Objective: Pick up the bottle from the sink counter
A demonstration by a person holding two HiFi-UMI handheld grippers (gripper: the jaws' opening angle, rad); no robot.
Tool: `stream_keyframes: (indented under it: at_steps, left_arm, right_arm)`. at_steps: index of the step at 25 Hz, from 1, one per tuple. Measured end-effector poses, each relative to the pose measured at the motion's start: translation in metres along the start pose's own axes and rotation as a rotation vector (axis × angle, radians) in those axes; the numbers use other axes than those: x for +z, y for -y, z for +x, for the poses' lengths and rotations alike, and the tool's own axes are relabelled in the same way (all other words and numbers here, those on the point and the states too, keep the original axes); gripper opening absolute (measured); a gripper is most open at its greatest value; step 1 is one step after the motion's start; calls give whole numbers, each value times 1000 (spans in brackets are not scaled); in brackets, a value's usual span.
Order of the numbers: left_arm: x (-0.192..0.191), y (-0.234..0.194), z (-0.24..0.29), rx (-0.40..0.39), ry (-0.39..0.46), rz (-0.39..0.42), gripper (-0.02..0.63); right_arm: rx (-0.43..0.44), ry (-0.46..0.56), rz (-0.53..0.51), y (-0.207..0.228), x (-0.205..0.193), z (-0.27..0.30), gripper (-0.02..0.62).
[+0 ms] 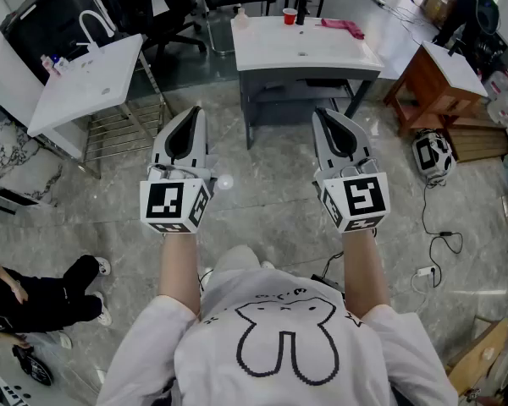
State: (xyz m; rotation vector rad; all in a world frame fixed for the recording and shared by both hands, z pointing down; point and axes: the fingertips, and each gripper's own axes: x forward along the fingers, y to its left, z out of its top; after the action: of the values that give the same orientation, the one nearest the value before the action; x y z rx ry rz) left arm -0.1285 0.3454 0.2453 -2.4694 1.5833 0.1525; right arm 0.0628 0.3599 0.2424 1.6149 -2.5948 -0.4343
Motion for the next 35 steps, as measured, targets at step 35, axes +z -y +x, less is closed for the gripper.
stream_keyframes:
  at_steps: [35]
  left_arm:
    - [-89, -152, 322, -59, -35, 44, 8]
  right_arm:
    - [0, -2, 38, 131, -81, 318, 28]
